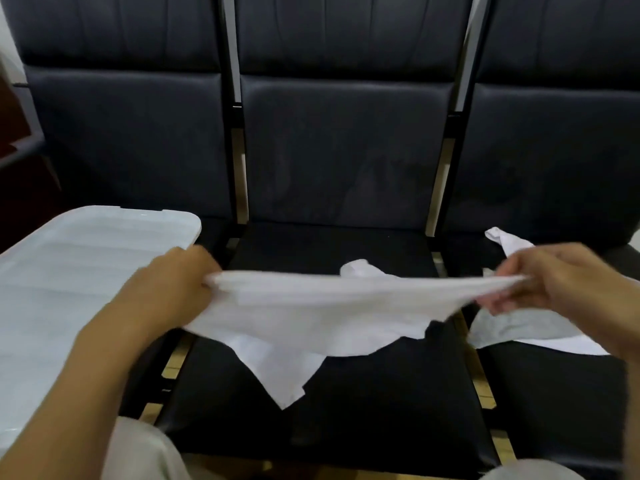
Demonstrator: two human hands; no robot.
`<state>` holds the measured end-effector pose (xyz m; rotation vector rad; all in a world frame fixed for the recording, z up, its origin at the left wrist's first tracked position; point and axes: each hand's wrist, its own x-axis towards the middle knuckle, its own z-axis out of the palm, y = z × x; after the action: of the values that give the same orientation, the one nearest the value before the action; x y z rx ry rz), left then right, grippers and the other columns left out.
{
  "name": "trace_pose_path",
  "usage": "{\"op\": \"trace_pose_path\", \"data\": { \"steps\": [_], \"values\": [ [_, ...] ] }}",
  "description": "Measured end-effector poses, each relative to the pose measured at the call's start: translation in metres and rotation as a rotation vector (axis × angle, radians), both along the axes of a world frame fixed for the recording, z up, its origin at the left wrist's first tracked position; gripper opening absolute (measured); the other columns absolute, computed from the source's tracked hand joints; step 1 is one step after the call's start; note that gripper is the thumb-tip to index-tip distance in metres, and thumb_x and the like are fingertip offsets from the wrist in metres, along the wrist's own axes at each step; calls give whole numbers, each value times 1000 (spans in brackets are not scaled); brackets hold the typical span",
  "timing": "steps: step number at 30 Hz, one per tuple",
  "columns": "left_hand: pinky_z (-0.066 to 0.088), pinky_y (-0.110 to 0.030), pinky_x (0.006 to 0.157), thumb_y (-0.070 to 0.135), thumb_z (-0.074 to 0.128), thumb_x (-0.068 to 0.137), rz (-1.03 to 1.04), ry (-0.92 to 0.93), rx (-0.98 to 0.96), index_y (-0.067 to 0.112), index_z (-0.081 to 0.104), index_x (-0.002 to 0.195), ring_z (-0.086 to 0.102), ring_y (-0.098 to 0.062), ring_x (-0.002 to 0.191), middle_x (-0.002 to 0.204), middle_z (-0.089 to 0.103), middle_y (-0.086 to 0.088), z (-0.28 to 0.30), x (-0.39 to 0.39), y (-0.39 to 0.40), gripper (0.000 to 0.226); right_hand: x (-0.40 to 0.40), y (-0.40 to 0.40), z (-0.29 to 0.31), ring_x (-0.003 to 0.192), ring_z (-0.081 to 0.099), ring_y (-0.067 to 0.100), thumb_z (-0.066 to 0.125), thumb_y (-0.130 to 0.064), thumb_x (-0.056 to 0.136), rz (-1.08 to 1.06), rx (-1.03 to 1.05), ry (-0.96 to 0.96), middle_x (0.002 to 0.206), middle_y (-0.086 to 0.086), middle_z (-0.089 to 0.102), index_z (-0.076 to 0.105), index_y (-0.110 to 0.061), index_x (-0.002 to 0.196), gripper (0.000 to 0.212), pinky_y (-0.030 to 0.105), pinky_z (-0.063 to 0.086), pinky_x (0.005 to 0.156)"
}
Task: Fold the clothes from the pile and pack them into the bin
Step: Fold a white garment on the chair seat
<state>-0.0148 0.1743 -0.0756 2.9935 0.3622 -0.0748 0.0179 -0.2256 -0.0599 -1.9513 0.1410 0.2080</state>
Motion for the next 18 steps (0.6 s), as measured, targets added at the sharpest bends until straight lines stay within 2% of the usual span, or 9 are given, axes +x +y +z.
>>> {"op": "trace_pose_path", "data": {
  "steps": [2,4,5,7,9,12,13,16,18],
  "values": [
    [44,-30,76,7,42,91,-61,376,46,25,56,97,57,-19,88,86,54,5,-1,-6,5,23,-4,-1,-2,57,67,36,29,-2,100,137,-104,260,75,35,69,59,12,82,38,28,54,46],
    [38,-25,83,13,36,99,-76,640,128,24,46,124,49,-16,97,101,48,7,-1,-11,1,29,-6,8,-8,57,68,33,29,-5,103,245,-206,448,77,34,69,60,13,94,36,29,54,51],
    [36,-23,83,15,33,102,-71,693,151,20,42,134,48,-16,99,108,46,4,-3,-11,-1,34,-5,13,-15,62,70,32,30,-6,103,259,-244,489,79,32,71,60,10,99,34,30,56,58],
    [36,-24,82,12,32,102,-22,637,138,10,44,134,53,-22,108,121,52,-4,-14,0,-1,34,6,26,-35,73,74,28,33,-6,104,212,-269,446,84,24,74,60,3,107,29,32,59,72],
    [41,-31,84,5,35,98,87,379,59,5,53,120,56,-32,107,120,57,-15,-22,17,9,28,21,37,-52,83,74,16,39,-5,103,126,-297,158,94,10,77,67,-11,107,29,31,58,81],
    [44,-41,82,-5,43,85,164,-375,-169,6,65,95,59,-42,101,101,61,-21,-6,35,11,26,34,48,-40,108,63,3,40,0,102,-67,-60,-499,111,-14,68,69,-24,109,38,33,53,97],
    [44,-41,87,-8,44,81,107,-641,-218,3,68,99,59,-42,105,104,63,-23,6,36,10,32,33,52,-27,116,58,1,37,-1,103,-103,71,-652,116,-19,62,65,-23,114,38,31,52,99],
    [39,-28,102,-6,48,82,-59,-1230,-209,-2,67,116,55,-34,117,122,60,-23,43,20,5,40,29,58,3,125,51,4,34,-4,105,-146,271,-960,125,-18,52,57,-17,125,34,29,49,101],
    [41,-29,103,3,52,93,-91,-1352,-159,-1,67,117,54,-34,120,124,60,-22,42,7,3,29,24,59,6,126,50,10,34,-5,104,-136,340,-1006,125,-16,53,58,-12,125,32,32,50,100]
  ]
}}
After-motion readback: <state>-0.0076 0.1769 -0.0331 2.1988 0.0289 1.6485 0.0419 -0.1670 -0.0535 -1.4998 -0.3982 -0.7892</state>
